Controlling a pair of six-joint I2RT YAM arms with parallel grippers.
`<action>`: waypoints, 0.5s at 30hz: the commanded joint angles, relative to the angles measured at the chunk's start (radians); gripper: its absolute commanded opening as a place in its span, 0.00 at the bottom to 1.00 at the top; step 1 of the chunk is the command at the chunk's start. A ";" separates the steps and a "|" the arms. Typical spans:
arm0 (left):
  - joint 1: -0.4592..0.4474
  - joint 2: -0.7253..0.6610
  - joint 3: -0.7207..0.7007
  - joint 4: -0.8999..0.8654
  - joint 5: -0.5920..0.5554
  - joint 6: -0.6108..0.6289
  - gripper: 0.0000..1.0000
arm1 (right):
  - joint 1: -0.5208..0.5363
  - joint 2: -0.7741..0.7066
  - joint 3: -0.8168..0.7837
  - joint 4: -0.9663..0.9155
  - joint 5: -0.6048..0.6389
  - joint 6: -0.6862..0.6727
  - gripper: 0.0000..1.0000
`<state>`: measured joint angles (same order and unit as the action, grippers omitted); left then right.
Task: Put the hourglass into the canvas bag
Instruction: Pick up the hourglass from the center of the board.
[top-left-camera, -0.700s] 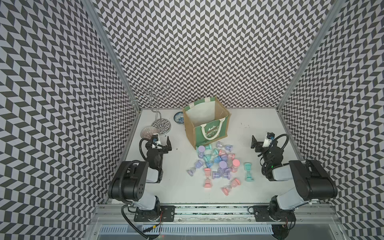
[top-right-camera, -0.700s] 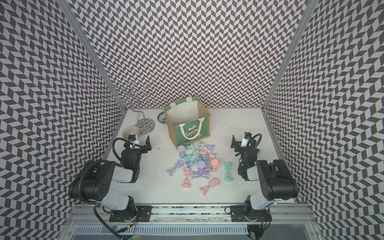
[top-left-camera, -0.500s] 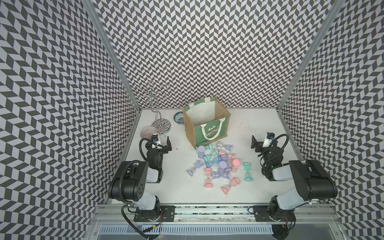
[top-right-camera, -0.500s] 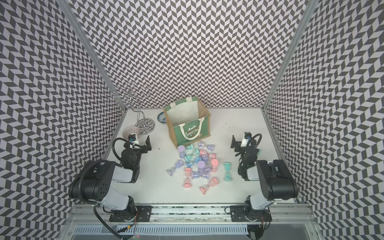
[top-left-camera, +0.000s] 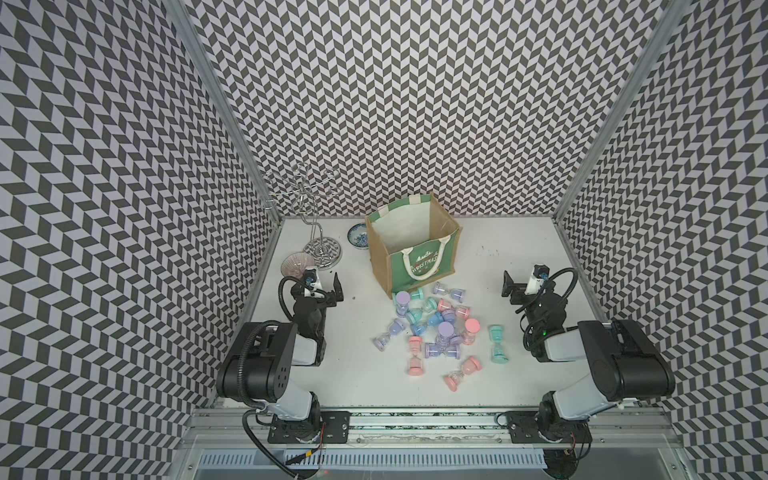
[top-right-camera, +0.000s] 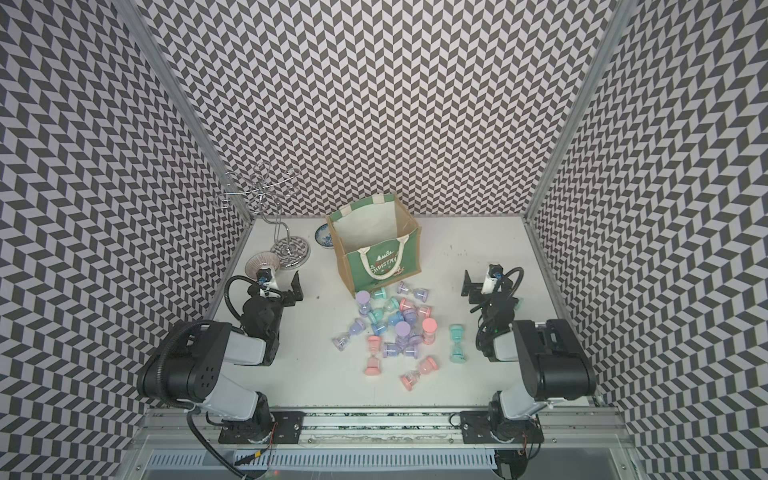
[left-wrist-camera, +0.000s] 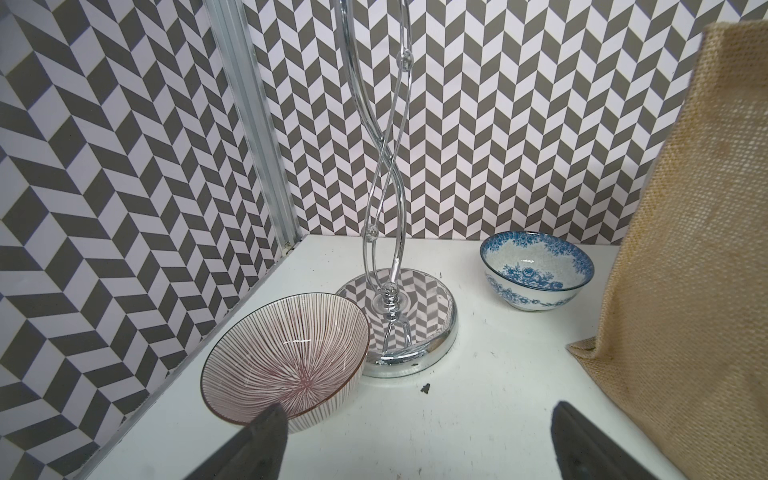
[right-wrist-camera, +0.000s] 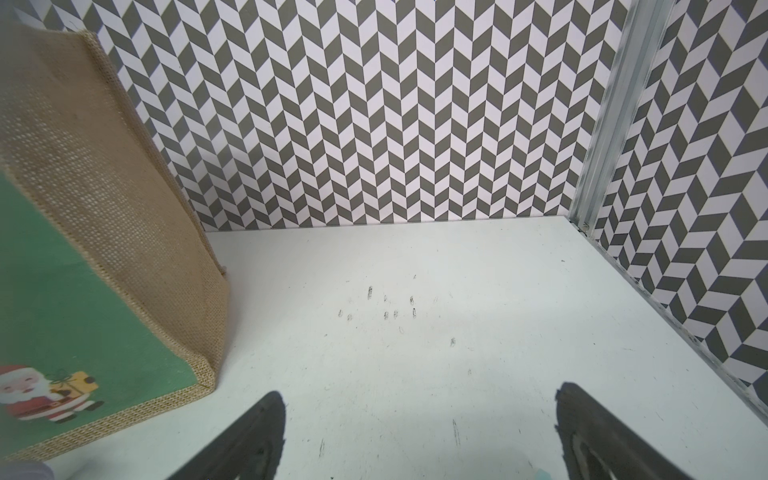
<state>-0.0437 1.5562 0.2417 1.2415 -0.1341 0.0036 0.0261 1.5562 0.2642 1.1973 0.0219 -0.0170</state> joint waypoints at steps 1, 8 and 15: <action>0.003 0.001 0.007 0.030 -0.002 -0.001 0.99 | 0.006 -0.010 0.001 0.049 -0.004 -0.003 0.99; 0.003 -0.002 0.006 0.030 -0.002 -0.002 0.99 | 0.006 -0.010 0.001 0.051 -0.005 -0.003 0.99; 0.002 -0.003 0.002 0.040 0.001 0.003 0.99 | 0.006 -0.023 -0.010 0.068 -0.009 -0.001 0.99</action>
<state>-0.0437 1.5558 0.2417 1.2415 -0.1341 0.0036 0.0261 1.5562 0.2630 1.1995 0.0212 -0.0170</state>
